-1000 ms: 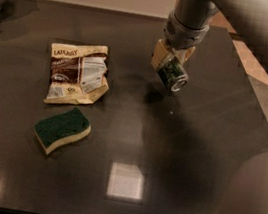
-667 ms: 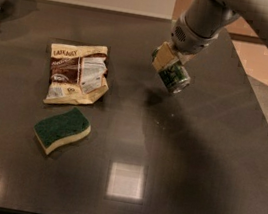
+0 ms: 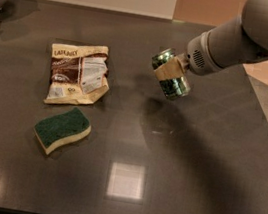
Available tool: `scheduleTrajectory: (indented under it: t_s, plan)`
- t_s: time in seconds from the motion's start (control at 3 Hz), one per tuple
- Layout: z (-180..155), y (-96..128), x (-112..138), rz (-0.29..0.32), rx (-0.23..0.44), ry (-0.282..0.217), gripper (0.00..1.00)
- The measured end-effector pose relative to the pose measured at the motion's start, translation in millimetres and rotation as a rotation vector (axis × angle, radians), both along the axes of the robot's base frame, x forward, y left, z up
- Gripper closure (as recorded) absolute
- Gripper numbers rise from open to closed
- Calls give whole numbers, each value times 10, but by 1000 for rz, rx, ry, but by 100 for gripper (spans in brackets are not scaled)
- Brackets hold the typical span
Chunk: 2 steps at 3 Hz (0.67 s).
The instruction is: Place green can upright
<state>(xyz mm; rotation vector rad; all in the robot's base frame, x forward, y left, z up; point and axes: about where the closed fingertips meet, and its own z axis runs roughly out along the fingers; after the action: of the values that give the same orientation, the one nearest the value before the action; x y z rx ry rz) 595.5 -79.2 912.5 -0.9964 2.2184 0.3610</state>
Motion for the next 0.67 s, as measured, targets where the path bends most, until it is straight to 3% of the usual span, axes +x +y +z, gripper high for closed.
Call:
scheduleTrajectory:
  t_s: [0.67]
  plan:
    - [190,-52,-29,34,291,-240,100]
